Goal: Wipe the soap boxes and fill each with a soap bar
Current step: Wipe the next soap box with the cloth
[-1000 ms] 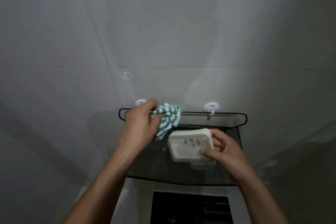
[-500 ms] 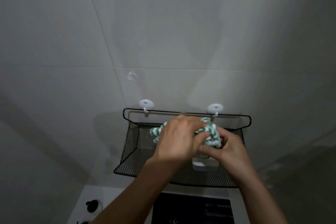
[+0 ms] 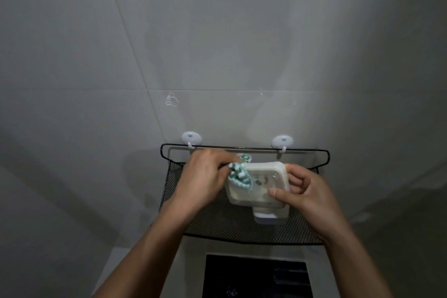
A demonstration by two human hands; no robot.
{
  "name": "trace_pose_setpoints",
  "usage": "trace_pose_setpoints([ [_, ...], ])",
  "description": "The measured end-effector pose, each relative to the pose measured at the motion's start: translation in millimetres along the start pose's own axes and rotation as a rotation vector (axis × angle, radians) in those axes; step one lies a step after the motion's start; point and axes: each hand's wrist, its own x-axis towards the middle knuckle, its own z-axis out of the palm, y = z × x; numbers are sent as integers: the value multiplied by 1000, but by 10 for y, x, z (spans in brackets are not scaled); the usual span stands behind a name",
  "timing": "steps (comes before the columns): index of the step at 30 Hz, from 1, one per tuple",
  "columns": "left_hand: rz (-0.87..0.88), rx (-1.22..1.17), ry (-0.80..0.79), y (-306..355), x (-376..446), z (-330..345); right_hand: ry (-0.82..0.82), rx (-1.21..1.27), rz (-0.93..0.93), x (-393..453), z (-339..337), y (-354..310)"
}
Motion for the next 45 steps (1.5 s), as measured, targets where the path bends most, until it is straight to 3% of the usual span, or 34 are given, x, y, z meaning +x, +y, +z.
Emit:
trace_pose_setpoints([
  [5, 16, 36, 17, 106, -16, 54, -3, -24, 14, 10, 40, 4],
  [11, 170, 66, -51, 429, 14, 102, -17, -34, -23, 41, 136, -26],
  [15, 208, 3, -8, 520, 6, 137, -3, -7, -29, 17, 104, -31],
  [20, 173, -47, 47, 428, 33, 111, 5, 34, -31, -4, 79, -75],
  [29, -6, -439, -146, -116, 87, -32, 18, 121, 103, -28, -71, -92],
  [35, -95, -689, -25, -304, -75, 74, 44, 234, 213, 3, -113, -120],
  [39, -138, -720, 90, -275, -233, 189, 72, 312, 286, 39, -130, -130],
  [45, -184, -783, 82, -188, -406, 281, 106, 380, 337, 131, -192, -170],
])
